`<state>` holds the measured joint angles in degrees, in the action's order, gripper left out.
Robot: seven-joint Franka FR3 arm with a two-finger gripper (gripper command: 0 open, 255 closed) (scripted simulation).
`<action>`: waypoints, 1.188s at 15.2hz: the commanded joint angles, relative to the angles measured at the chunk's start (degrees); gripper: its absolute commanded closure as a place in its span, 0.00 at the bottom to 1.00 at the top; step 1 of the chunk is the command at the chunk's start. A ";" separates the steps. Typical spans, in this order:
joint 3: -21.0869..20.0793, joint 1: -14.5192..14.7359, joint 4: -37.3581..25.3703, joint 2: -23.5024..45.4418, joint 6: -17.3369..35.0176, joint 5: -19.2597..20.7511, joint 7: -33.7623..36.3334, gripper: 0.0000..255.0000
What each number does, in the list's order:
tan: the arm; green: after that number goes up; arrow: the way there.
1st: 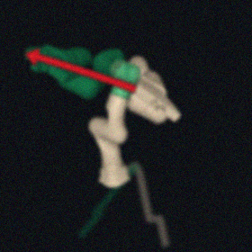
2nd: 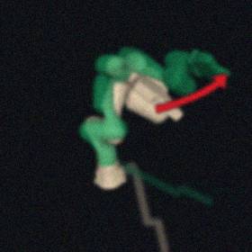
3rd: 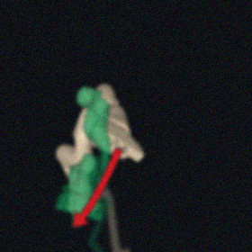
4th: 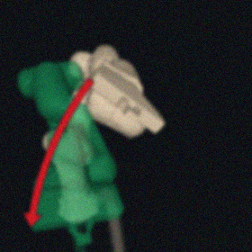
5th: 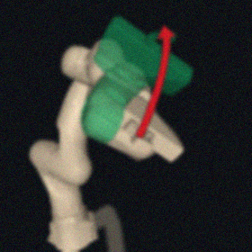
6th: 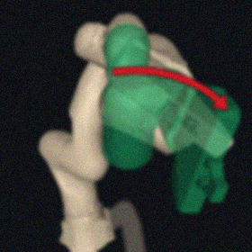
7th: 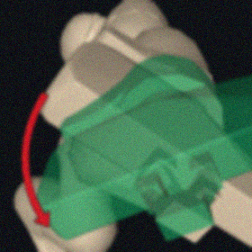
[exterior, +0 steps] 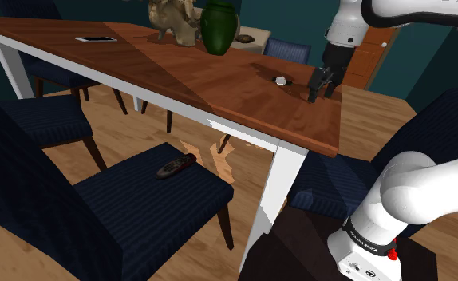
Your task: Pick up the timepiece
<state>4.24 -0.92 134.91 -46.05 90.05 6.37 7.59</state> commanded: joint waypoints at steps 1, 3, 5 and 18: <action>0.00 0.00 0.00 0.00 0.00 0.00 0.00 0.00; 2.91 1.33 -4.74 4.75 -0.09 -0.61 -4.91 0.00; 5.72 2.82 -9.87 9.64 -0.62 -1.66 -9.89 0.00; 17.53 8.35 -37.40 35.38 -7.77 -12.80 -34.89 0.00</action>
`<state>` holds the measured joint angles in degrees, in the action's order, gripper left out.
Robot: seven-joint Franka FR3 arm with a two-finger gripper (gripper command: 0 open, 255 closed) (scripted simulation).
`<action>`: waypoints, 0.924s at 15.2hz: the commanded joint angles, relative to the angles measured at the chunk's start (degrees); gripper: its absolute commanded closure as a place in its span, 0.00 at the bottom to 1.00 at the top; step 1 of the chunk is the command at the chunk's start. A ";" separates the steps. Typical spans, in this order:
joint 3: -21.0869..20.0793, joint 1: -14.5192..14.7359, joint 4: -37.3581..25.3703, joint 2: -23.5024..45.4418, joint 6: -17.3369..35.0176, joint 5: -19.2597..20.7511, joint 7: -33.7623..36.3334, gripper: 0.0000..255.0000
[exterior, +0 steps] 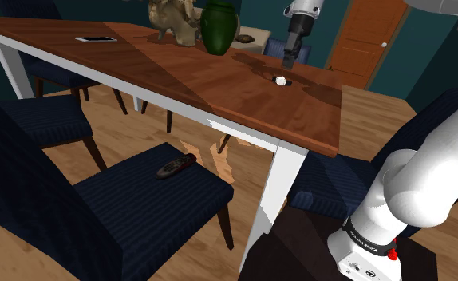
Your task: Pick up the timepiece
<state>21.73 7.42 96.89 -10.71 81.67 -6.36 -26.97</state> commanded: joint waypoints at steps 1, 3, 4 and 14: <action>0.00 0.00 1.67 -0.22 1.42 0.02 -0.38 0.00; -0.07 -0.03 3.70 -0.68 3.02 0.18 -0.48 0.00; -0.11 -0.06 5.25 -1.00 4.26 0.30 -0.57 0.00; -0.10 -0.08 5.33 -1.08 4.26 0.33 -0.60 1.00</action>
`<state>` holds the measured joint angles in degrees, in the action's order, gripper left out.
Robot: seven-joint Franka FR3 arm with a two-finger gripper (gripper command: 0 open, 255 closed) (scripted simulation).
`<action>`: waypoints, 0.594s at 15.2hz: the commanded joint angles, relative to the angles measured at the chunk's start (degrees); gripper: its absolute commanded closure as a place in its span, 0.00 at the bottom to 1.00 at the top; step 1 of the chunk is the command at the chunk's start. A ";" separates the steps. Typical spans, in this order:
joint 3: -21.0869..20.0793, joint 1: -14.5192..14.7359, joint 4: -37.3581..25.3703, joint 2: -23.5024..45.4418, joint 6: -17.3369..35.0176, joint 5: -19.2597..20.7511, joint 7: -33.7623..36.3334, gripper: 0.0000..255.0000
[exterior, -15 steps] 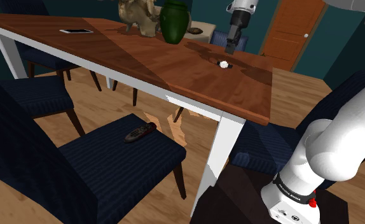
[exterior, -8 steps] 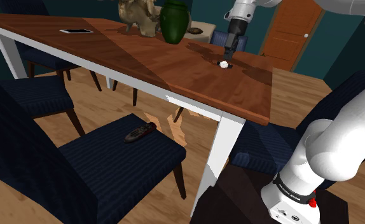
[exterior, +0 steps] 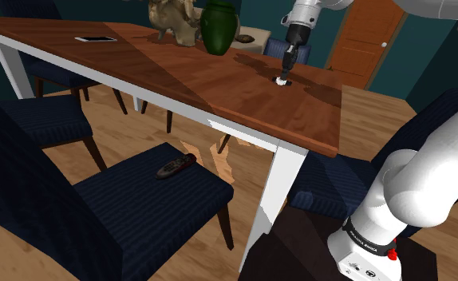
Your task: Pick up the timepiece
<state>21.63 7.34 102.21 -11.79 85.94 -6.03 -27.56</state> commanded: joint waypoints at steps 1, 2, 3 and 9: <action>0.00 0.00 0.00 0.00 0.00 0.00 0.00 1.00; -0.01 0.02 -0.07 0.08 0.00 -0.03 0.02 1.00; 0.01 0.04 -1.04 0.27 -0.79 -0.10 0.08 1.00; 0.27 0.11 -7.32 1.81 -5.64 -0.66 0.36 1.00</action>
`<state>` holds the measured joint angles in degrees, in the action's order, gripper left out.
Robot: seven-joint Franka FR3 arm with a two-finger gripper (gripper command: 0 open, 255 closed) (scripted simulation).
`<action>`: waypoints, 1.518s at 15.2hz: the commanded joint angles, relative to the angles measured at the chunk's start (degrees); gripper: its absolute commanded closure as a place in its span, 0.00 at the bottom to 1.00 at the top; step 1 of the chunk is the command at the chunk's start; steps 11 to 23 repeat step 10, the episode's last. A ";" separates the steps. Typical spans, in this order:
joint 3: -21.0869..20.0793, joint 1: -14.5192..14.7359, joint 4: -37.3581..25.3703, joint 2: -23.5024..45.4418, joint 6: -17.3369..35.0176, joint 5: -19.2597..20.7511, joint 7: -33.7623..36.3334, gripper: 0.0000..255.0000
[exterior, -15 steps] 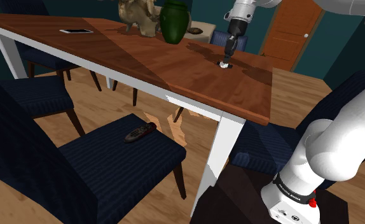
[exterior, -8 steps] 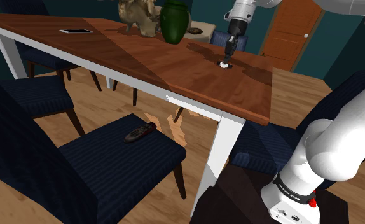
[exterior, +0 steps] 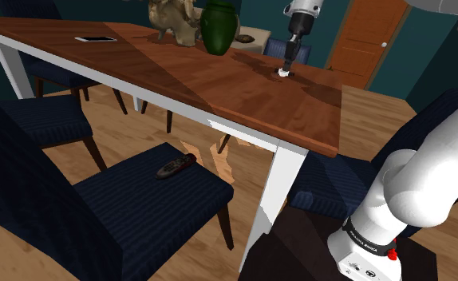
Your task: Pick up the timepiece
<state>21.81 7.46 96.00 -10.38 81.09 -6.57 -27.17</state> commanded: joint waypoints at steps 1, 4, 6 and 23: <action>0.16 0.00 -2.23 0.71 -1.62 -0.24 0.00 1.00; 0.37 -0.01 -5.73 1.76 -4.15 -0.64 0.07 1.00; 0.55 -0.03 -8.19 2.56 -5.88 -0.96 0.10 1.00; 0.77 -0.09 -10.97 3.51 -7.80 -1.34 0.11 1.00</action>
